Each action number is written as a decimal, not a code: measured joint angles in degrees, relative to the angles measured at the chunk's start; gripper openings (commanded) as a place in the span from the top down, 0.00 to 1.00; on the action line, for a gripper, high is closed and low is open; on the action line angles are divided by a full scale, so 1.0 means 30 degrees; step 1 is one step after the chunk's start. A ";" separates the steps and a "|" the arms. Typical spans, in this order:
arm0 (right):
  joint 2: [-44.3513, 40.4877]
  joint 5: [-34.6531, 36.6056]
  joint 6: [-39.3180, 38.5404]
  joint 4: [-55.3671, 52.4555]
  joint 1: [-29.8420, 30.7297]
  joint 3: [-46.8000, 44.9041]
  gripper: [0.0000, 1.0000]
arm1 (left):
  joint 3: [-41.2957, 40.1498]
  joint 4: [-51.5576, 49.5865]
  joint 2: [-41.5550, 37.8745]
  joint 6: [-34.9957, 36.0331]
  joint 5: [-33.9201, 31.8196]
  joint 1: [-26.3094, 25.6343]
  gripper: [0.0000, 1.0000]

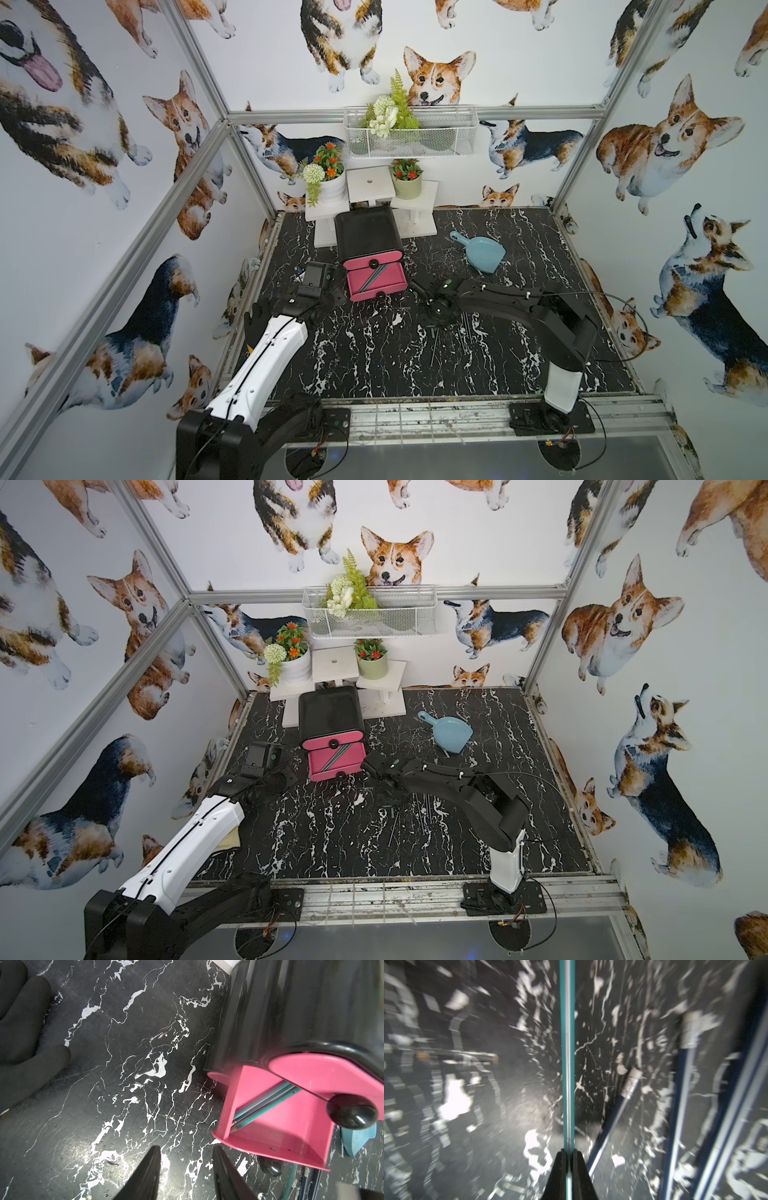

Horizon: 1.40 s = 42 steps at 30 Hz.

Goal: Please place the pencils in the drawer according to their color
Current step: Pick up the pencil from the center of the board, then place the pencil in the drawer.

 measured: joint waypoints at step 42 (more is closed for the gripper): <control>-0.0823 -1.4047 0.4670 0.9806 -0.1421 -0.0634 1.00 | 0.0102 -0.0102 -0.0364 0.0080 -0.0270 0.0095 0.52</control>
